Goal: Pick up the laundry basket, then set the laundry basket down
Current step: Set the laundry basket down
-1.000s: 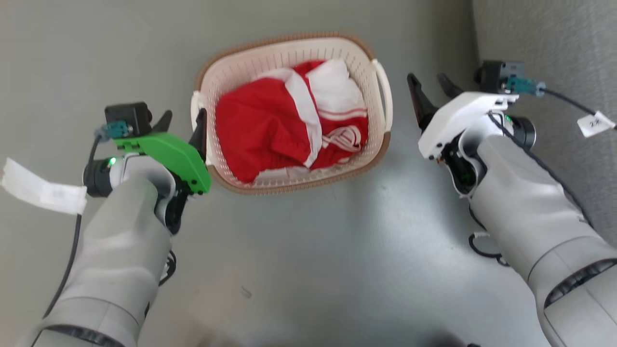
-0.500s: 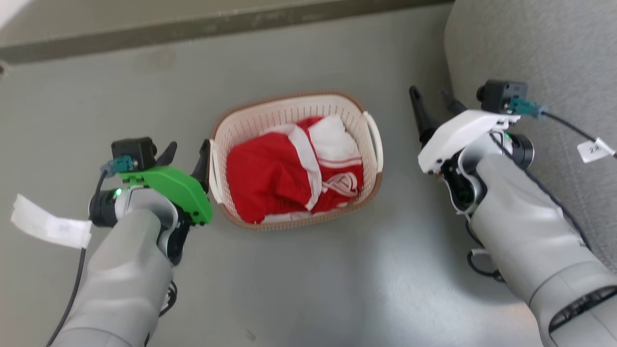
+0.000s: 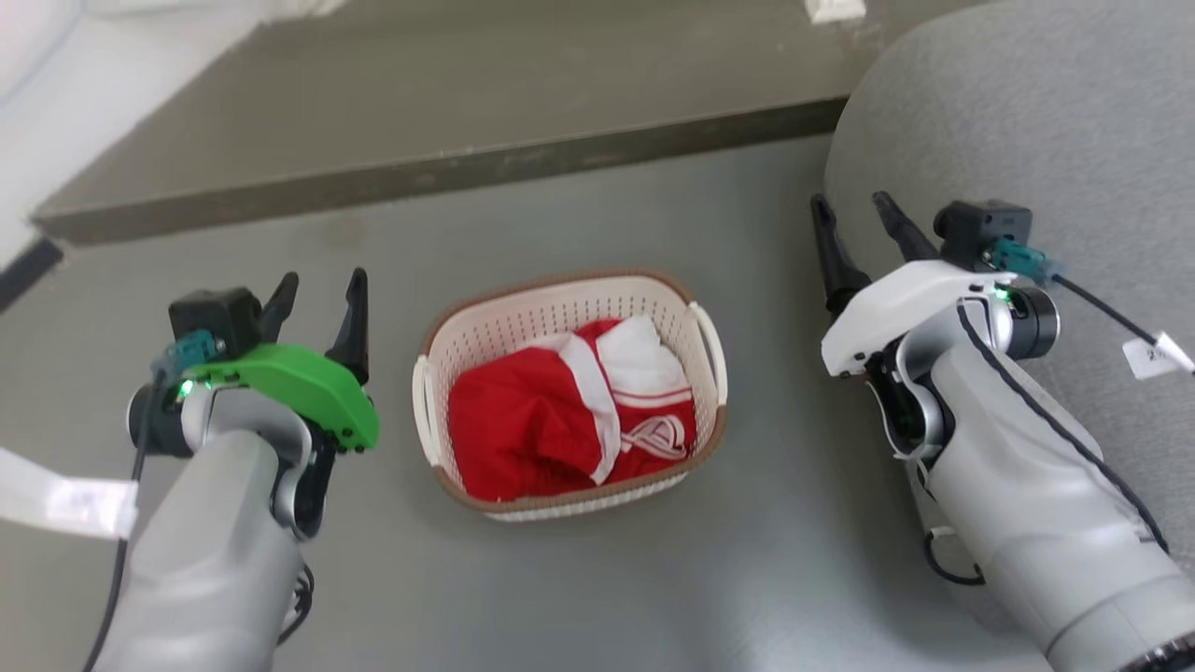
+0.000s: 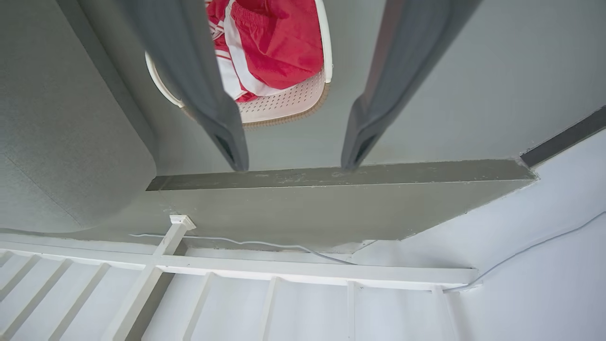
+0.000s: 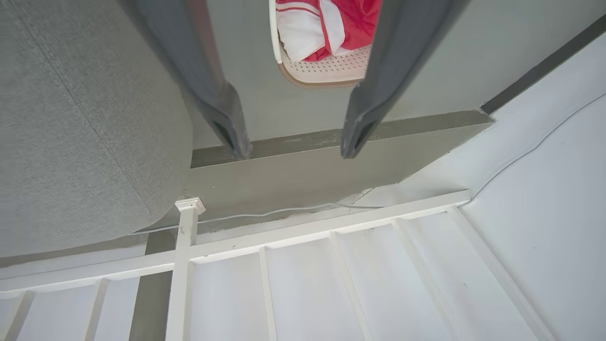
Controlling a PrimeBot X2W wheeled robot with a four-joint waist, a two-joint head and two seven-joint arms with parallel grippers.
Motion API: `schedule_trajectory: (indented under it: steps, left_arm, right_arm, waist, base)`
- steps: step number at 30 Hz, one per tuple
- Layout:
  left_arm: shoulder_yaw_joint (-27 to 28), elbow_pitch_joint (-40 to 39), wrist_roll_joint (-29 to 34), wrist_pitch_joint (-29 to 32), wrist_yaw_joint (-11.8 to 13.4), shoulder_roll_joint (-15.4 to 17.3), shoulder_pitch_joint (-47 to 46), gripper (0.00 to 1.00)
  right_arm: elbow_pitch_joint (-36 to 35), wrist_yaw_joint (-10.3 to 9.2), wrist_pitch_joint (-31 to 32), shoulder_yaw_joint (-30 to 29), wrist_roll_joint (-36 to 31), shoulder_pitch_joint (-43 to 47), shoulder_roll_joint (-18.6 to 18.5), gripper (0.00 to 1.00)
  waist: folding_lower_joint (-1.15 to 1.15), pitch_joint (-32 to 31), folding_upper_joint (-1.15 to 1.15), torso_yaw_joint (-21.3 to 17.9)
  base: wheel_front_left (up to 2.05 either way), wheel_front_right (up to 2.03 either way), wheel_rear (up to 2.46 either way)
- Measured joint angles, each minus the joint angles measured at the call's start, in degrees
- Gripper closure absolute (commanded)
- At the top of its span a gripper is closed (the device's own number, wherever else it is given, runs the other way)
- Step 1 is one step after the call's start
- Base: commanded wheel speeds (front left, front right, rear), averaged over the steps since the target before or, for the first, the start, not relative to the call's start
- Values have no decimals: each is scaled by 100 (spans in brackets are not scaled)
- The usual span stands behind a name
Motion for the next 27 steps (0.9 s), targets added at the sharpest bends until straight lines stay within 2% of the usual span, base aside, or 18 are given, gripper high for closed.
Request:
schedule_trajectory:
  steps: [7,13,27]
  left_arm:
    - [205,-880,378,-12,293,69,542,0]
    - [396,-1564,662,-18,611,85,1075,0]
    - [445,-2774,1028,-18,828,76,2480,0]
  right_arm:
    - [-937,-197,-3,-361,-453,500,-145,0]
    - [-1469,-249,-9,-547,-749,1086,-186,0]
    - [-2252,-304,-9,-850,-1139,2356,-200,0]
  waist:
    - [0,-332,0,-58]
    - [0,-555,0,-69]
    - [0,-1005,0,-30]
  base:
    - [0,0,0]
    - [0,0,0]
    - [0,0,0]
